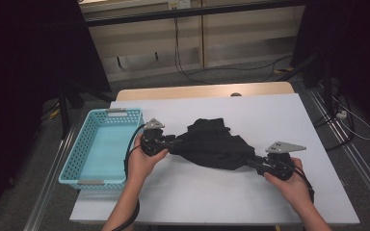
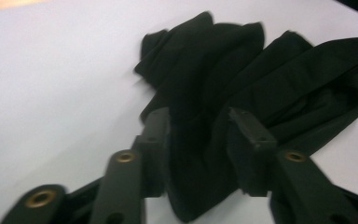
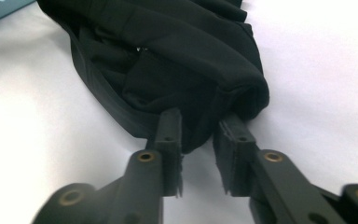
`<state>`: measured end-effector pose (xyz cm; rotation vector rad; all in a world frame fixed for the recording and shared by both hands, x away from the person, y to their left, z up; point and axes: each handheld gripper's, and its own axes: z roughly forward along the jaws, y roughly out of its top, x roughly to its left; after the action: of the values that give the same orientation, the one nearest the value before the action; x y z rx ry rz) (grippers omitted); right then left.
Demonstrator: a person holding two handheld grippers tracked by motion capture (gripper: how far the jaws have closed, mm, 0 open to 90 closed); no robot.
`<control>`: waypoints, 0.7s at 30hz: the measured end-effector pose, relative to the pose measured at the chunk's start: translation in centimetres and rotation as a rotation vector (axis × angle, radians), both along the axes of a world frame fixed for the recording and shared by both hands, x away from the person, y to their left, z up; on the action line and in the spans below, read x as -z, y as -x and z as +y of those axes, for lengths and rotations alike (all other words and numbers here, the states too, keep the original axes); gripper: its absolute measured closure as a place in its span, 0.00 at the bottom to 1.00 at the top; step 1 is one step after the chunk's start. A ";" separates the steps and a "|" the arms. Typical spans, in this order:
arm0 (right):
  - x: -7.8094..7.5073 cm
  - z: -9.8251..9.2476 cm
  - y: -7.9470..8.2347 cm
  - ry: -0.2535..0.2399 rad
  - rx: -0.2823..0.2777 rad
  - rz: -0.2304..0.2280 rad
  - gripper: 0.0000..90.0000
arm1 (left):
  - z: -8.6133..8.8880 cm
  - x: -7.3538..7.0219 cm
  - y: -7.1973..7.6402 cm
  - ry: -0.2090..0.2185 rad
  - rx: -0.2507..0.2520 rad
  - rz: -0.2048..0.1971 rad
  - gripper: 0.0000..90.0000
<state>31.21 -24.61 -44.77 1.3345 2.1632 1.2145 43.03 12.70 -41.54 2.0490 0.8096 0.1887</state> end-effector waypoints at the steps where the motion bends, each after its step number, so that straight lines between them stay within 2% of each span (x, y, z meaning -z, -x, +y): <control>1: 0.0 0.1 -0.1 -0.004 -0.003 -0.002 0.83 | -0.3 0.0 0.0 0.002 0.012 -0.013 0.56; 3: 0.1 0.2 -0.3 -0.003 -0.012 0.001 0.88 | -1.0 0.1 0.0 -0.001 0.038 -0.017 0.53; 6: 0.1 0.2 -0.4 -0.015 -0.006 -0.001 0.91 | -2.3 1.0 -0.2 -0.026 0.089 0.007 0.47; 7: 0.1 0.2 -0.4 -0.015 -0.007 -0.001 0.93 | -2.6 1.3 -0.2 -0.031 0.101 0.015 0.46; 9: 0.1 0.2 -0.4 -0.017 -0.006 -0.004 0.95 | -3.2 1.9 -0.1 -0.069 0.117 0.019 0.45; 12: 0.1 0.2 -0.3 -0.014 -0.013 -0.007 0.96 | -3.5 2.6 -0.2 -0.067 0.128 0.061 0.48; 16: 0.3 0.3 -0.2 -0.012 -0.016 -0.004 0.97 | -3.8 2.9 -0.3 -0.083 0.128 0.097 0.70; 18: 0.3 0.2 -0.1 -0.021 -0.016 0.000 0.98 | -4.0 3.0 -0.3 -0.105 0.134 0.113 0.85; 20: 0.3 0.1 0.0 -0.021 -0.017 0.002 0.98 | -4.1 2.9 -0.2 -0.114 0.136 0.116 0.97; 21: 0.3 0.1 0.0 -0.022 -0.017 0.003 0.98 | -4.0 2.7 -0.3 -0.109 0.131 0.112 0.98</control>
<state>31.17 -24.53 -45.05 1.3307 2.1732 1.2474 43.29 8.66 -44.20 2.2234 0.7435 0.0453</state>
